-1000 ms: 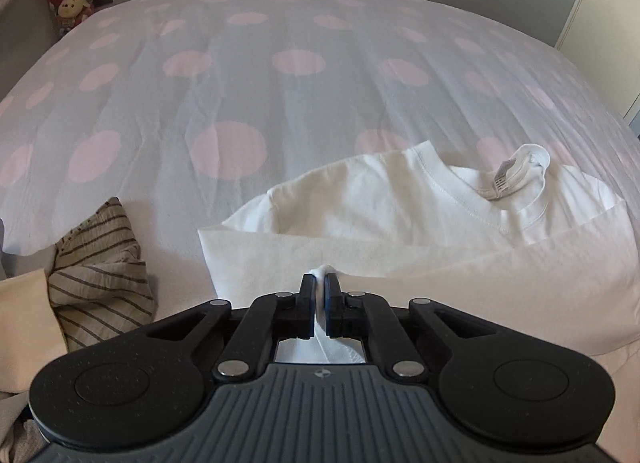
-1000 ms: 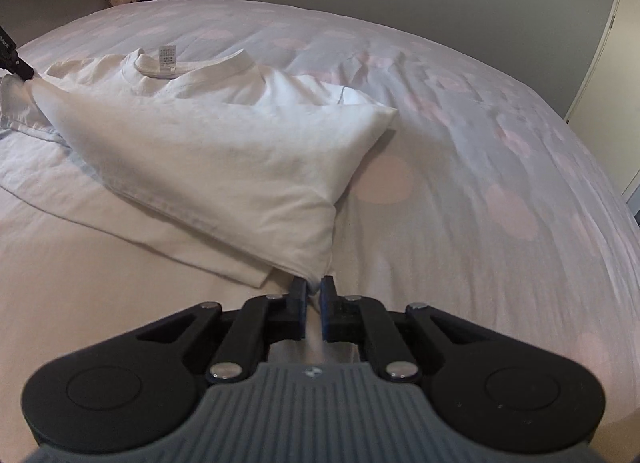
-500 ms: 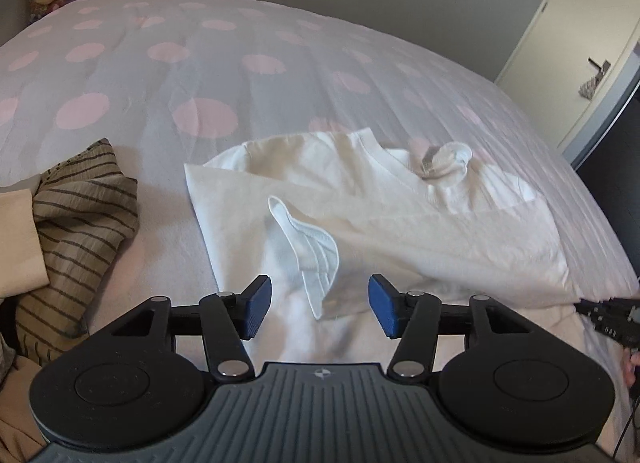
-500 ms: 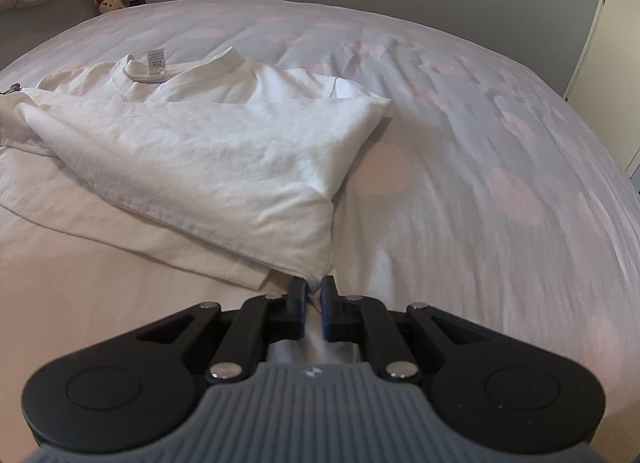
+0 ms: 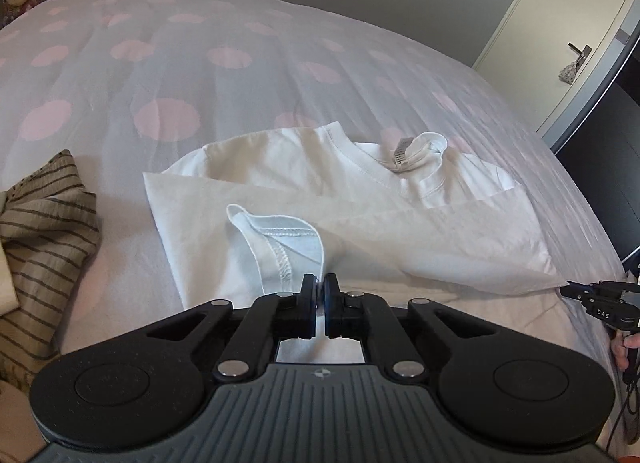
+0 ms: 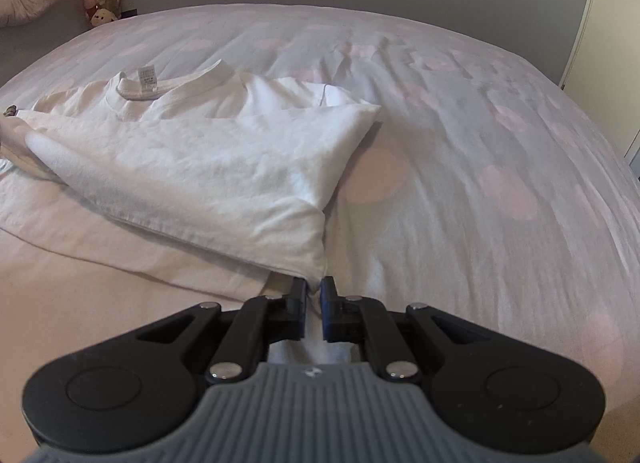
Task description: Fold clothes
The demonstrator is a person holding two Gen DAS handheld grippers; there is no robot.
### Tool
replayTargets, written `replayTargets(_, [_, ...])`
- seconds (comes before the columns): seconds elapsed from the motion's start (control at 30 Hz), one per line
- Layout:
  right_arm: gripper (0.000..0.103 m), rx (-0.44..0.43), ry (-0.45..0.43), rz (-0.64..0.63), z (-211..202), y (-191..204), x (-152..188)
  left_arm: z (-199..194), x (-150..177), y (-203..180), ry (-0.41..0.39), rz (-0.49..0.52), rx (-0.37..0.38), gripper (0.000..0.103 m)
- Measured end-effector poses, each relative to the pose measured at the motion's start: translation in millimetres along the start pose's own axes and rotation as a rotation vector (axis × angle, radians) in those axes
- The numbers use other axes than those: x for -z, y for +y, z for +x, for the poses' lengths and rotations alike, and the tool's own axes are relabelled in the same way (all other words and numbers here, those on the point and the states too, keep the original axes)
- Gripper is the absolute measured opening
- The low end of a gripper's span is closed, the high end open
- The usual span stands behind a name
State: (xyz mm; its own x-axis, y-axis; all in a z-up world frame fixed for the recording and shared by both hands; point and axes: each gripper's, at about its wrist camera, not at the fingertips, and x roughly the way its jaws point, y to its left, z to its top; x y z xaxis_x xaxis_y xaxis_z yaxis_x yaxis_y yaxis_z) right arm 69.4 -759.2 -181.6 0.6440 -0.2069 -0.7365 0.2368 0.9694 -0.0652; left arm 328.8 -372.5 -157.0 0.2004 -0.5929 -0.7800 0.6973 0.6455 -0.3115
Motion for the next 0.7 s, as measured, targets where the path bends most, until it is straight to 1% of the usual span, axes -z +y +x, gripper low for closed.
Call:
replayTargets(0.07, [0.008, 0.001, -0.009, 0.003, -4, -2, -2, -7, -2, 5, 0.042, -0.016, 0.002, 0.002])
replayTargets(0.17, [0.008, 0.007, 0.0, -0.022, -2, 2, 0, -16, -4, 12, 0.104, -0.041, 0.003, 0.002])
replayTargets(0.27, [0.008, 0.01, 0.024, -0.042, 6, 8, 6, 1, 11, 18, 0.153, -0.066, -0.027, 0.002])
replayTargets(0.4, [0.008, 0.012, 0.03, -0.062, 6, 7, 7, 14, 21, 18, 0.16, -0.078, -0.049, 0.002])
replayTargets(0.47, [0.008, 0.017, 0.046, -0.085, 4, 5, 7, 11, 22, 18, 0.154, -0.094, -0.047, 0.002])
replayTargets(0.5, [0.008, 0.034, 0.058, -0.089, 3, 3, 8, 9, 22, 18, 0.154, -0.099, -0.05, 0.004])
replayTargets(0.53, [0.002, 0.05, 0.07, -0.093, 2, 1, 9, 6, 24, 18, 0.156, -0.1, -0.058, 0.005])
replayTargets(0.57, [0.002, 0.078, 0.085, -0.08, 1, -4, 11, 2, 26, 17, 0.157, -0.096, -0.069, 0.005])
replayTargets(0.67, [0.002, 0.102, 0.111, 0.028, -7, -30, 19, -17, 37, 16, 0.139, -0.109, -0.077, 0.006])
replayTargets(0.7, [0.002, 0.108, 0.116, 0.066, -13, -39, 23, -25, 43, 16, 0.136, -0.114, -0.078, 0.008])
